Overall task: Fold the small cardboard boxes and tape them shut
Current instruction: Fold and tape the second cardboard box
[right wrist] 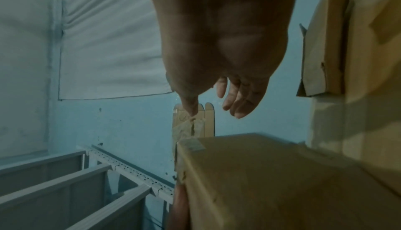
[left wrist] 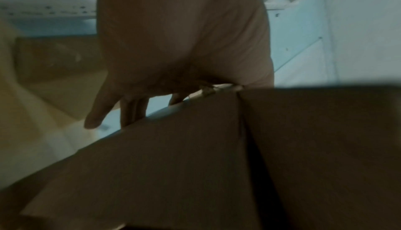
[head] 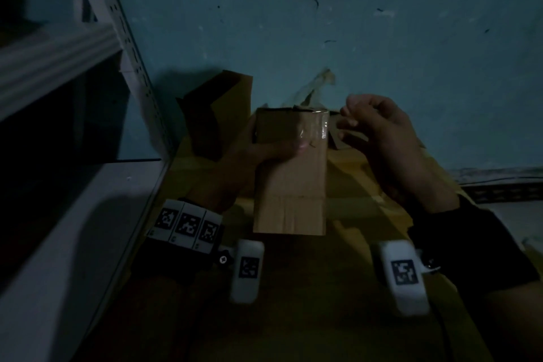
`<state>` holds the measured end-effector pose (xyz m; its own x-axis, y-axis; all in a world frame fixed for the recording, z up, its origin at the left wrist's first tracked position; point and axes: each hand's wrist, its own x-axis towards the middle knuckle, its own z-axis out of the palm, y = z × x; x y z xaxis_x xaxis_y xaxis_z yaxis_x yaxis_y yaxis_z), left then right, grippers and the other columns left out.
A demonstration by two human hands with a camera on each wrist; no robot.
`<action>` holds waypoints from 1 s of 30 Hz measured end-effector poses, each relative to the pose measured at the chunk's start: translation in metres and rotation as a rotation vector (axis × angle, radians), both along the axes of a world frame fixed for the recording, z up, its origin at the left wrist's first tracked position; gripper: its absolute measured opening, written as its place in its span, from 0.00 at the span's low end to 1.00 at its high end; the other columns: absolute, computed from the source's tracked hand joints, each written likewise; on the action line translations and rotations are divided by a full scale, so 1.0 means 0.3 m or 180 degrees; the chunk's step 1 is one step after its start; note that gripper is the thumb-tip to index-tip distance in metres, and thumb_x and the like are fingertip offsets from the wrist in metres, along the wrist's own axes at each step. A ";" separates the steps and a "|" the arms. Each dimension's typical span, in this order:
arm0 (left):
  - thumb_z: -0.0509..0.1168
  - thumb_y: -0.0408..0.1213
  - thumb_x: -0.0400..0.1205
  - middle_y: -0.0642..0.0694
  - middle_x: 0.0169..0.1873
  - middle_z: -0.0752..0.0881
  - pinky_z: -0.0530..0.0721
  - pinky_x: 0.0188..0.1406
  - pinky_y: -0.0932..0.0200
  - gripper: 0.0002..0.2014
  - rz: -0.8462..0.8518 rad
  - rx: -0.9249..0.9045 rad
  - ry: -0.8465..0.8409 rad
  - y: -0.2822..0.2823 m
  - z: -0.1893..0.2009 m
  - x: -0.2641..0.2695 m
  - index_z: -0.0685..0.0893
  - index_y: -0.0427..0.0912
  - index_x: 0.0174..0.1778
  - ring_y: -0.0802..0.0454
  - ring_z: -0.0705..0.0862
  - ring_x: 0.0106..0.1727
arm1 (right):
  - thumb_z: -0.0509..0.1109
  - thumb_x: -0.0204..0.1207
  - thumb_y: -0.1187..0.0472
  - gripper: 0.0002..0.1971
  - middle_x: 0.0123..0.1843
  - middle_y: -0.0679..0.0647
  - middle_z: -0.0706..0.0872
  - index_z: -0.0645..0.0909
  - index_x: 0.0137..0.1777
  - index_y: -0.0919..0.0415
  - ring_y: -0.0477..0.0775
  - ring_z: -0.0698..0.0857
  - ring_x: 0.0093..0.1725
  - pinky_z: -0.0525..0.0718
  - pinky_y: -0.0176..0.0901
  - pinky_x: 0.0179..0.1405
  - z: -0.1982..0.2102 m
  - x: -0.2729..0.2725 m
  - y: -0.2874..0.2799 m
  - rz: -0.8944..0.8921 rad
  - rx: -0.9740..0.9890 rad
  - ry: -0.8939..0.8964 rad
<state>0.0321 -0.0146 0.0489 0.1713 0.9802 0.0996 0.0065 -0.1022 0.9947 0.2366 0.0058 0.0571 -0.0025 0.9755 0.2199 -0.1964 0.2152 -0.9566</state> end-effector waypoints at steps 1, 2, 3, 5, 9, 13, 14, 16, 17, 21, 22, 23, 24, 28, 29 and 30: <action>0.71 0.40 0.68 0.50 0.53 0.83 0.85 0.33 0.71 0.33 0.0012 -0.0011 0.0052 0.003 -0.002 -0.007 0.71 0.48 0.71 0.67 0.88 0.39 | 0.73 0.81 0.55 0.12 0.45 0.51 0.83 0.76 0.57 0.61 0.48 0.84 0.42 0.84 0.45 0.46 0.003 0.004 -0.001 0.0021 0.0009 -0.0007; 0.72 0.41 0.68 0.51 0.53 0.83 0.85 0.34 0.71 0.34 0.0029 -0.0021 0.0054 0.000 0.003 -0.007 0.71 0.48 0.71 0.67 0.88 0.39 | 0.74 0.81 0.56 0.11 0.43 0.51 0.83 0.77 0.54 0.61 0.50 0.83 0.40 0.84 0.45 0.43 0.006 0.009 -0.002 0.0055 0.0031 -0.0019; 0.72 0.39 0.70 0.51 0.54 0.83 0.85 0.34 0.72 0.33 0.0049 -0.0023 0.0068 0.002 0.003 -0.009 0.71 0.46 0.72 0.67 0.88 0.40 | 0.74 0.80 0.56 0.11 0.42 0.52 0.82 0.77 0.52 0.61 0.51 0.82 0.38 0.83 0.44 0.40 0.010 0.012 -0.004 0.0101 0.0065 -0.0059; 0.73 0.34 0.73 0.48 0.57 0.84 0.85 0.37 0.71 0.35 0.0106 0.0006 0.0147 0.009 -0.004 -0.011 0.69 0.42 0.77 0.64 0.89 0.45 | 0.75 0.78 0.56 0.12 0.40 0.55 0.82 0.78 0.51 0.63 0.53 0.81 0.37 0.82 0.44 0.40 0.011 0.016 -0.011 0.0207 0.0171 -0.0180; 0.73 0.37 0.72 0.46 0.58 0.85 0.87 0.41 0.66 0.36 0.0016 -0.0066 0.0251 0.000 0.000 -0.010 0.70 0.41 0.78 0.60 0.90 0.48 | 0.78 0.75 0.53 0.18 0.48 0.66 0.84 0.81 0.56 0.65 0.59 0.84 0.46 0.85 0.56 0.51 -0.010 0.010 -0.018 0.0343 0.0367 -0.0514; 0.74 0.44 0.69 0.50 0.54 0.86 0.88 0.44 0.62 0.33 -0.0123 -0.0131 0.0313 -0.023 0.023 -0.009 0.75 0.44 0.71 0.58 0.90 0.48 | 0.84 0.61 0.38 0.36 0.53 0.59 0.88 0.81 0.61 0.63 0.58 0.86 0.55 0.88 0.58 0.61 -0.027 0.018 -0.010 0.0366 0.0397 -0.0575; 0.73 0.43 0.69 0.49 0.54 0.86 0.88 0.44 0.62 0.33 -0.0129 -0.0123 0.0327 -0.021 0.025 -0.012 0.75 0.44 0.71 0.57 0.89 0.48 | 0.84 0.58 0.36 0.39 0.51 0.55 0.88 0.81 0.61 0.64 0.57 0.87 0.54 0.89 0.55 0.59 -0.027 0.022 -0.007 0.0347 0.0417 -0.0584; 0.74 0.38 0.71 0.45 0.60 0.85 0.89 0.47 0.62 0.37 -0.0059 -0.0059 0.0376 -0.003 0.023 -0.023 0.71 0.42 0.77 0.54 0.89 0.54 | 0.84 0.58 0.34 0.37 0.49 0.58 0.85 0.81 0.56 0.63 0.57 0.85 0.50 0.89 0.49 0.51 -0.023 0.025 -0.007 0.0323 0.0482 -0.0624; 0.77 0.38 0.71 0.44 0.65 0.83 0.89 0.50 0.60 0.43 -0.0002 -0.0017 0.0449 0.008 0.022 -0.030 0.66 0.42 0.81 0.51 0.87 0.59 | 0.82 0.61 0.34 0.35 0.47 0.62 0.83 0.80 0.52 0.64 0.59 0.83 0.47 0.88 0.46 0.45 -0.019 0.026 -0.010 0.0333 0.0535 -0.0644; 0.85 0.60 0.54 0.42 0.75 0.75 0.84 0.64 0.37 0.64 0.0335 0.0134 0.0914 0.032 0.009 -0.034 0.58 0.54 0.85 0.42 0.80 0.70 | 0.70 0.72 0.30 0.35 0.34 0.64 0.79 0.75 0.39 0.69 0.56 0.79 0.33 0.79 0.42 0.34 0.000 0.014 -0.035 0.0467 0.0813 -0.0940; 0.85 0.64 0.51 0.43 0.75 0.74 0.83 0.64 0.34 0.66 0.0389 0.0189 0.1011 0.038 0.002 -0.033 0.58 0.60 0.84 0.40 0.79 0.71 | 0.68 0.73 0.29 0.37 0.32 0.65 0.79 0.75 0.37 0.70 0.55 0.79 0.31 0.78 0.42 0.33 0.004 0.009 -0.039 0.0472 0.0893 -0.1077; 0.85 0.67 0.47 0.43 0.76 0.73 0.82 0.64 0.32 0.67 0.0427 0.0248 0.1124 0.044 -0.004 -0.033 0.58 0.65 0.83 0.39 0.78 0.72 | 0.67 0.74 0.29 0.38 0.30 0.66 0.79 0.76 0.35 0.72 0.55 0.79 0.29 0.77 0.40 0.32 0.008 0.003 -0.044 0.0453 0.0973 -0.1223; 0.84 0.68 0.46 0.44 0.77 0.71 0.81 0.64 0.31 0.68 0.0479 0.0303 0.1245 0.046 -0.005 -0.029 0.57 0.67 0.82 0.39 0.76 0.73 | 0.68 0.75 0.30 0.39 0.28 0.65 0.79 0.76 0.34 0.74 0.54 0.78 0.27 0.76 0.38 0.31 0.010 -0.002 -0.046 0.0403 0.1037 -0.1357; 0.79 0.70 0.43 0.44 0.81 0.60 0.73 0.72 0.31 0.72 0.0643 0.0300 0.1752 0.038 0.007 -0.019 0.51 0.64 0.84 0.39 0.65 0.79 | 0.70 0.83 0.46 0.30 0.20 0.58 0.78 0.78 0.28 0.71 0.50 0.75 0.21 0.74 0.34 0.26 0.003 -0.013 -0.037 0.0073 0.1053 -0.1648; 0.78 0.71 0.43 0.43 0.81 0.60 0.73 0.72 0.31 0.71 0.0661 0.0309 0.1833 0.035 0.008 -0.017 0.53 0.63 0.84 0.39 0.65 0.79 | 0.70 0.84 0.49 0.29 0.19 0.57 0.78 0.79 0.27 0.71 0.49 0.75 0.20 0.74 0.35 0.26 0.002 -0.014 -0.034 0.0023 0.1040 -0.1714; 0.78 0.72 0.42 0.43 0.80 0.61 0.73 0.72 0.31 0.71 0.0672 0.0312 0.1858 0.034 0.010 -0.015 0.55 0.63 0.83 0.39 0.65 0.78 | 0.69 0.85 0.51 0.28 0.19 0.56 0.78 0.79 0.27 0.70 0.49 0.76 0.19 0.74 0.35 0.26 -0.003 -0.013 -0.027 -0.0022 0.1044 -0.1786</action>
